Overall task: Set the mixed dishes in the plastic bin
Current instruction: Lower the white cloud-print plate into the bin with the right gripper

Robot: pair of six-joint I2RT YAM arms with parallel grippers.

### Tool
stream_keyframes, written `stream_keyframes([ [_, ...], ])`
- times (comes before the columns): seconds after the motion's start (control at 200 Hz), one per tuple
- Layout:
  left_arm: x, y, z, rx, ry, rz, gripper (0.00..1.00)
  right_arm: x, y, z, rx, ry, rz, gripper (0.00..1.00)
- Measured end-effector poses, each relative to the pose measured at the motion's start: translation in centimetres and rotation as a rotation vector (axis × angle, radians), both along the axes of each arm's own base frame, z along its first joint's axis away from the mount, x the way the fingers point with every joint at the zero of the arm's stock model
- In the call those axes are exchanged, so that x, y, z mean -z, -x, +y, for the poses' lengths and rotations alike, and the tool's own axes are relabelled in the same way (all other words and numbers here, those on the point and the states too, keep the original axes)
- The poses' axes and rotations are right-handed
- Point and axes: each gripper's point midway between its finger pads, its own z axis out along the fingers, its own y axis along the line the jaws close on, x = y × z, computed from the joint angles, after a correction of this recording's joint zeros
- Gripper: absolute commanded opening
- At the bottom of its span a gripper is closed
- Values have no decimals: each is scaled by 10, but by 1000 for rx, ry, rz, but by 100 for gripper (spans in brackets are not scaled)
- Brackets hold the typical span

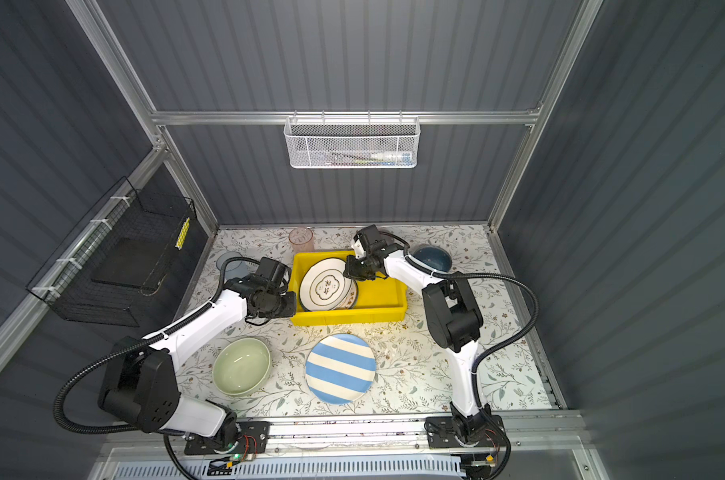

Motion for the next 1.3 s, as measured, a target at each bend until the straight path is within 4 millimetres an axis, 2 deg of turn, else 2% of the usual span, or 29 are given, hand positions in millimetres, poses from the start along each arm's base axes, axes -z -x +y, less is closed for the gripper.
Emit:
stream_keyframes([
  [0.295,0,0,1,-2,3,1,29,10,9,0,1,60,14,45],
  [0.49,0,0,0,-1,11,4,29,12,7,-9,22,139,3,56],
  [0.61,0,0,0,-1,13,6,29,11,4,-14,28,177,-14,58],
  [0.775,0,0,0,-1,16,7,30,18,8,-19,27,217,-2,60],
  [1.116,0,0,0,0,17,7,30,27,11,-16,21,239,11,64],
  [1.301,0,0,-1,1,23,10,32,37,14,-14,12,254,31,67],
])
